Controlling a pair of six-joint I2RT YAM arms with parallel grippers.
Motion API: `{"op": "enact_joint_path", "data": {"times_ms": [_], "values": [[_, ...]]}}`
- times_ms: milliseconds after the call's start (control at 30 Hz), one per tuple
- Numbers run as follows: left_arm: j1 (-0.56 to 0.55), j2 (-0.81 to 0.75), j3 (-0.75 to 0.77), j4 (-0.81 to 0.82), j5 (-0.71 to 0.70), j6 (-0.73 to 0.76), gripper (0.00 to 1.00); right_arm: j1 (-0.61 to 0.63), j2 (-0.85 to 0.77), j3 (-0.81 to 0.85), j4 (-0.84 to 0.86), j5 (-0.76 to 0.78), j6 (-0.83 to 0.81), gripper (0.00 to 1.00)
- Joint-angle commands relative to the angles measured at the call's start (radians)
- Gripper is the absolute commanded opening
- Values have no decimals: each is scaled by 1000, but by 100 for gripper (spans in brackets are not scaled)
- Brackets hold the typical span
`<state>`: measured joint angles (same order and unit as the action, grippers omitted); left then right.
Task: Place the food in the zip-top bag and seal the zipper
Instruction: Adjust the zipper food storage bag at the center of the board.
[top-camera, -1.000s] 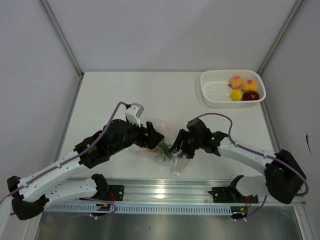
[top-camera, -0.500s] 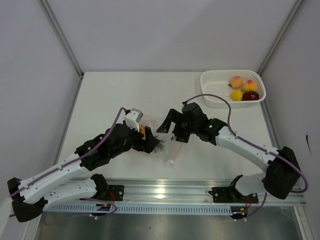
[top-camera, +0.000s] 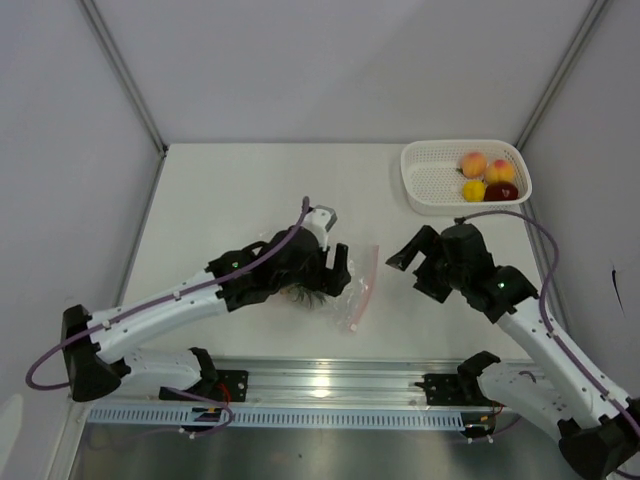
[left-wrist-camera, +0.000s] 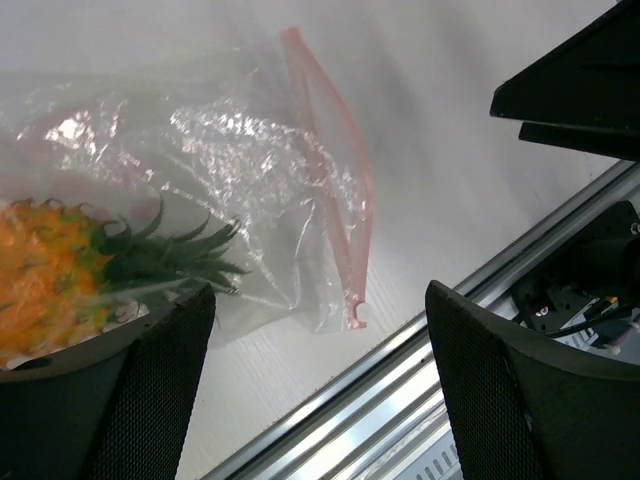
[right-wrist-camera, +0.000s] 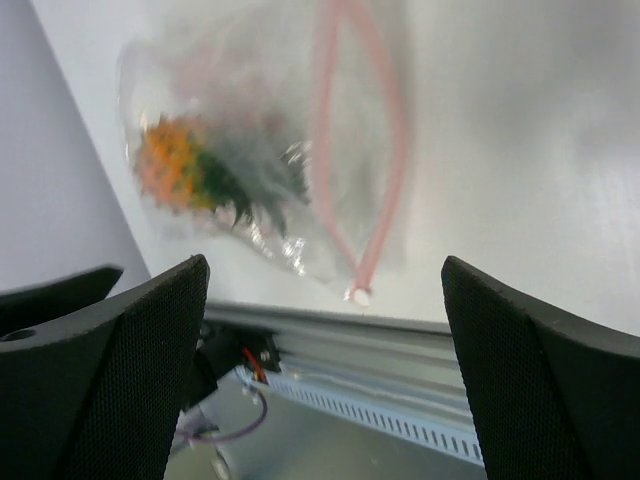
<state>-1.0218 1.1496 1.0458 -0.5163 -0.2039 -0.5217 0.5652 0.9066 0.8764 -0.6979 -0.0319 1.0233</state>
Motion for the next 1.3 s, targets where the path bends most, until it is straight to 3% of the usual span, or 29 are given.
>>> {"op": "enact_joint_path", "data": {"times_ms": [0,167,433,1000,1267], "values": [[-49,128,155,-68,-69,41,88,-117,-61,-10,-162,66,-25,99],[-103,382,390,-231,-173,109,88,-289,-138,9,-267,-16,-32,99],[-155,555,499,-268,-288,178,88,-504,-310,56,-416,10,-8,99],[-216,757,606,-254,-462,250,90,-516,-373,62,-414,-23,24,99],[-233,852,591,-154,-692,281,92,-516,-410,84,-422,-10,46,99]]}}
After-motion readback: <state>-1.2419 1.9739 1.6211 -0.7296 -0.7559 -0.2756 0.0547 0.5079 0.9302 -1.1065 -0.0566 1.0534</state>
